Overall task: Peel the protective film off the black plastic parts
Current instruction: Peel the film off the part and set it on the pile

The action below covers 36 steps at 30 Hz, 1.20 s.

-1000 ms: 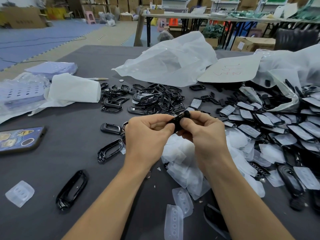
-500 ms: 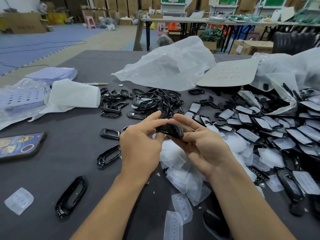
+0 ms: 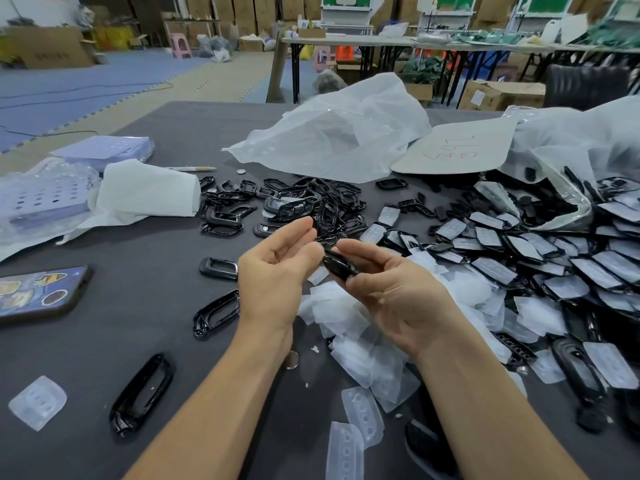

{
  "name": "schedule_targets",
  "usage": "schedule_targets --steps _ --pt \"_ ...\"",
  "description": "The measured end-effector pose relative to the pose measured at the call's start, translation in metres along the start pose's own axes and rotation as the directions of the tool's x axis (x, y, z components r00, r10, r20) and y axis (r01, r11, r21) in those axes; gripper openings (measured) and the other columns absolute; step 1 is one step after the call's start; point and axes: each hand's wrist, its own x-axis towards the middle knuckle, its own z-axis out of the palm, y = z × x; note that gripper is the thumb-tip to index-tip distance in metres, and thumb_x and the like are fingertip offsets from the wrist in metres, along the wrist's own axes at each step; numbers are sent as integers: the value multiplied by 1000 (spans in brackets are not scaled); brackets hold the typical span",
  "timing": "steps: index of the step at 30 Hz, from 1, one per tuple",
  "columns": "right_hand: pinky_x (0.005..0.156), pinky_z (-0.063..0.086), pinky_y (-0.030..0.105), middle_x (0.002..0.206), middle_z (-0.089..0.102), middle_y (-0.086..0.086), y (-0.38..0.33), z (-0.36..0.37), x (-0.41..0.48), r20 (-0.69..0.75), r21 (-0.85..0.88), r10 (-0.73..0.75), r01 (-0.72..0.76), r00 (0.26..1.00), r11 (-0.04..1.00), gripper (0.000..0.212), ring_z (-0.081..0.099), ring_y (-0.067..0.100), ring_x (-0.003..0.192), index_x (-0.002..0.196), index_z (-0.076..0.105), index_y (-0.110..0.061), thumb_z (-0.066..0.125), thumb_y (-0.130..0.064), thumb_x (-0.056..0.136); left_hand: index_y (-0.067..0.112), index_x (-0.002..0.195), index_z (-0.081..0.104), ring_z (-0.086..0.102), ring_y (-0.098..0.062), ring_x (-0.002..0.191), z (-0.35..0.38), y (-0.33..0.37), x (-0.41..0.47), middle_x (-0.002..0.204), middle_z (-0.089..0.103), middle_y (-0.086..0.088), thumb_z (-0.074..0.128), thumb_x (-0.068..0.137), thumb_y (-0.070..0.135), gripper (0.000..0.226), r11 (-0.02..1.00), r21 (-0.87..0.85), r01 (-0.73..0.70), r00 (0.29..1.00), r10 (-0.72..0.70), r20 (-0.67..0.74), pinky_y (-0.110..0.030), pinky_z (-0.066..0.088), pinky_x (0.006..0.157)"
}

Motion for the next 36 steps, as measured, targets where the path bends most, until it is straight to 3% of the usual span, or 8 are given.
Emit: schedule_targets --steps 8,14,21,24,26,29,32,36 --pt "83 63 32 95 80 11 4 -1 1 -139 -366 -236 172 962 915 51 78 23 89 113 69 -10 64 28 78 13 112 73 75 -7 104 -6 0 7 103 81 5 64 79 -30 54 994 -106 -11 999 8 -33 -18 59 82" --pt "57 58 23 69 75 14 -2 -1 0 -179 -370 -278 197 944 908 15 73 19 61 91 74 -2 73 12 85 15 115 69 76 -7 80 -14 7 12 90 81 1 65 84 -17 46 953 -260 159 986 -139 92 -17 59 69" --pt "67 42 30 73 75 4 -10 -8 -1 -109 -650 -535 347 838 676 42 49 24 61 78 83 -32 62 2 92 24 90 85 62 -5 59 -15 14 7 74 75 -3 69 88 -1 31 975 -60 214 966 -202 162 -14 45 49" --pt "57 43 20 61 63 -12 -7 -4 -3 -4 -660 -476 355 880 662 35 48 6 55 103 78 -27 66 3 92 26 94 85 64 -5 63 -14 16 5 83 78 -3 71 87 4 27 974 24 226 949 -226 218 -14 42 49" --pt "56 44 20 64 62 -3 -5 -1 -2 -20 -541 -376 307 926 783 31 50 10 56 111 72 -18 69 4 90 28 97 85 60 -10 70 -12 15 3 91 80 -2 74 87 8 25 969 117 218 943 -240 230 -14 41 51" --pt "61 45 30 78 61 20 -2 3 -2 -62 -363 -230 193 971 912 12 50 24 64 90 73 -10 71 1 91 29 94 85 49 -11 63 -10 13 1 79 77 3 76 87 10 23 962 155 226 944 -256 210 -13 42 51" --pt "70 50 34 80 66 20 1 3 -2 -34 -303 -146 129 989 944 26 56 28 73 72 79 -13 68 -4 94 26 90 86 51 -5 52 -8 10 0 74 76 3 79 84 6 23 966 151 209 955 -235 180 -15 51 57" --pt "70 57 24 89 77 3 0 0 -3 111 -229 -60 85 992 970 34 71 12 81 89 84 -19 59 2 96 21 80 85 60 -12 56 -5 8 0 74 78 -7 83 81 2 19 981 109 163 984 -169 46 -21 54 56"
